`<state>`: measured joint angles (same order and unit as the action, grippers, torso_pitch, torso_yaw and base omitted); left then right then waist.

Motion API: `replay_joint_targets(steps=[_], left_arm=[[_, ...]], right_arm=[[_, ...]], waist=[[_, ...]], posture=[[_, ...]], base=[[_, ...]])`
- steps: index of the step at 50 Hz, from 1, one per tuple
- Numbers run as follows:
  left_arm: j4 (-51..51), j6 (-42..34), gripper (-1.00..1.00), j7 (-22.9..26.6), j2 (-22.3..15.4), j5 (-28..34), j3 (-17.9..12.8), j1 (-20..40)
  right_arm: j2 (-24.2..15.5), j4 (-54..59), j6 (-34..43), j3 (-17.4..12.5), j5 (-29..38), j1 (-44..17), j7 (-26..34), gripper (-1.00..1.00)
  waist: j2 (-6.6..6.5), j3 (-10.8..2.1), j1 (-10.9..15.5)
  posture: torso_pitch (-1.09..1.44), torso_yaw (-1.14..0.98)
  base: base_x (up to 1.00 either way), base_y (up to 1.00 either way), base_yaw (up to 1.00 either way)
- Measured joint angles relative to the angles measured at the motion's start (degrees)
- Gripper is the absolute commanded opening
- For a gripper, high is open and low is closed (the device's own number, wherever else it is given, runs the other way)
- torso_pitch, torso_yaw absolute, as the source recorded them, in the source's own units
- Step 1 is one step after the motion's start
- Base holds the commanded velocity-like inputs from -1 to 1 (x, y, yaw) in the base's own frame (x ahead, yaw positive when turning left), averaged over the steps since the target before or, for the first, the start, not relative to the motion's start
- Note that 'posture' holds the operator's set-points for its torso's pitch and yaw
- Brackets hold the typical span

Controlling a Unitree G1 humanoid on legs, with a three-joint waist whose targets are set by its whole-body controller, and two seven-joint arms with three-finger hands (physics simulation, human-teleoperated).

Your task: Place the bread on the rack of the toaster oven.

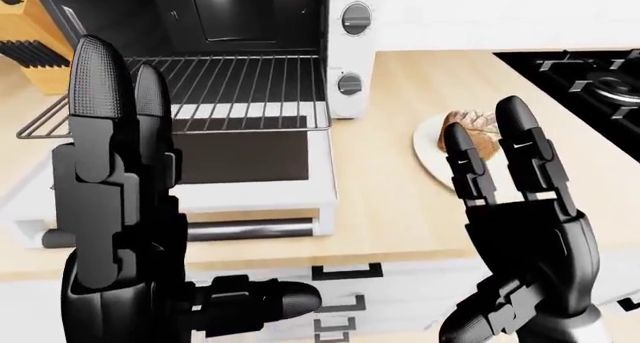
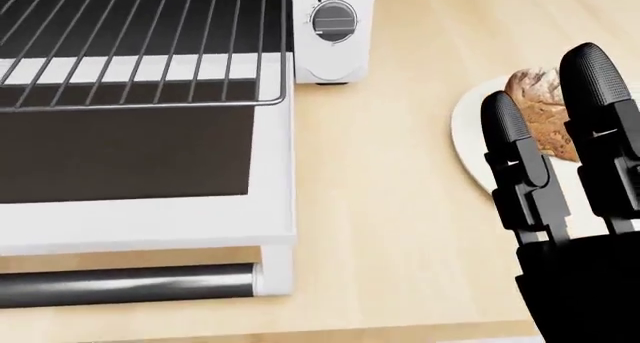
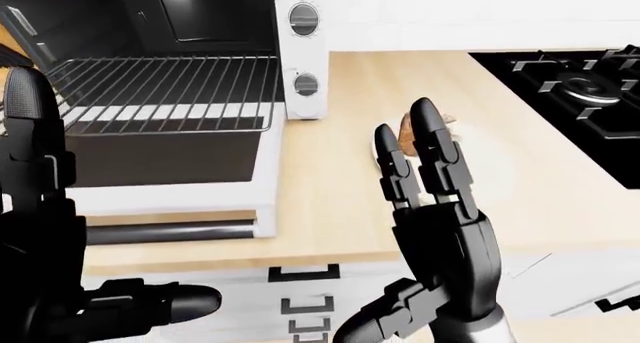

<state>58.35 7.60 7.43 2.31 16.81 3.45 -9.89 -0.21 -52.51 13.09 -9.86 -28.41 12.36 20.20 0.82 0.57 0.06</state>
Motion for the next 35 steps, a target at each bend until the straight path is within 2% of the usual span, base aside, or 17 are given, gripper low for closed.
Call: replay_joint_targets(steps=[4,9,20,23,27,35], left_arm=[[-0.2,-0.9,1.00,-0.4,-0.7,-0.3,0.1,0.0],[0.0,-1.3,1.00,-1.0,-1.4,-0.8,0.0,0.2],[0.0,-1.0,1.00,-2.3,-2.1,-0.9,0.2,-0.1],[0.4,-1.1,1.00,-2.7,-2.2,-1.0,-0.4,0.2],[0.5,-0.7,1.00,-2.8,-2.2,-1.0,-0.1,0.0],[0.3,-0.3,1.00,-2.6,-2.1,-1.0,0.0,-0.4]], right_arm=[[0.0,0.8,-0.3,0.3,0.4,0.1,0.2,1.00],[0.1,1.5,-0.9,0.9,0.9,0.3,0.5,1.00],[0.0,2.0,-1.9,1.4,1.6,0.4,0.7,1.00],[-0.1,2.2,-2.1,1.5,1.8,0.3,0.7,1.00],[-0.1,2.1,-2.1,1.5,1.8,0.3,0.6,1.00],[-0.1,2.0,-2.2,1.5,1.7,0.5,0.6,1.00]], waist=[[-0.06,-1.07,0.0],[-0.12,-3.13,0.0],[-0.10,-9.23,0.2],[-0.09,-10.54,0.3],[-0.07,-11.39,0.4],[-0.03,-11.58,0.5]], posture=[[-0.07,0.00],[-0.12,0.00],[-0.20,0.00],[-0.20,0.00],[-0.20,0.00],[-0.20,0.00]], base=[[0.00,0.00,0.00],[0.00,0.00,0.00],[0.00,0.00,0.00],[0.00,0.00,0.00],[0.00,0.00,0.00],[0.00,0.00,0.00]])
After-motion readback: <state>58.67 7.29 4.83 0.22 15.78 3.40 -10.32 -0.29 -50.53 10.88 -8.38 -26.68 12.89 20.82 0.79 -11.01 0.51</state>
